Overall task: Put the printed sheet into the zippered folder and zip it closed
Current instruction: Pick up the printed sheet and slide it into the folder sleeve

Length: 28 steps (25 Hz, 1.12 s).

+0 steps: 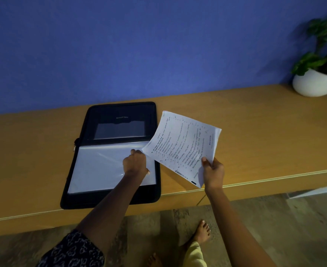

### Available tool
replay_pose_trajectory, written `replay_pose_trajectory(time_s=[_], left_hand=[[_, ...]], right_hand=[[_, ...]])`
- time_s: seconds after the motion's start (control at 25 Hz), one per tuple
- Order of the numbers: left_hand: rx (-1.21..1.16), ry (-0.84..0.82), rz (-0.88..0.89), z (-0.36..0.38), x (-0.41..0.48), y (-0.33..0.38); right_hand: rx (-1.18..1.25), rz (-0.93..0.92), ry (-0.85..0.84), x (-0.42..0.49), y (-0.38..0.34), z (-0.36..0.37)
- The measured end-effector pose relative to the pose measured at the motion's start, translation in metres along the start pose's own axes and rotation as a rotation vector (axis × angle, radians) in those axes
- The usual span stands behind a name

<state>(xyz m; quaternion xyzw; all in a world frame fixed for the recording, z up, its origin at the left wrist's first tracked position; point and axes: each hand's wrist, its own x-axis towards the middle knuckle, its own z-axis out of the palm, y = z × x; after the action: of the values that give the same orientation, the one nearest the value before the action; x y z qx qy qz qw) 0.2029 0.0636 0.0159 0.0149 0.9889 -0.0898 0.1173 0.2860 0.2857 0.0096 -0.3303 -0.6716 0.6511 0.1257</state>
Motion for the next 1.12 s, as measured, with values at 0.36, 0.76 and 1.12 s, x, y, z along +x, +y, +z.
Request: replay_pose_trajectory(time_s=[0.36,0.76,1.12], left_hand=[[0.025,0.001,-0.006,0.003,-0.001,0.002],[0.078,0.006,0.003,0.005,-0.002,0.004],[0.031,-0.005,0.005,0.000,-0.004,0.004]], right_hand=[[-0.160,-0.093,0.040,-0.015,-0.005,0.004],[-0.306,-0.362,0.093,-0.031,-0.043,0.007],[-0.400,-0.380,-0.019,-0.046,-0.039,0.025]])
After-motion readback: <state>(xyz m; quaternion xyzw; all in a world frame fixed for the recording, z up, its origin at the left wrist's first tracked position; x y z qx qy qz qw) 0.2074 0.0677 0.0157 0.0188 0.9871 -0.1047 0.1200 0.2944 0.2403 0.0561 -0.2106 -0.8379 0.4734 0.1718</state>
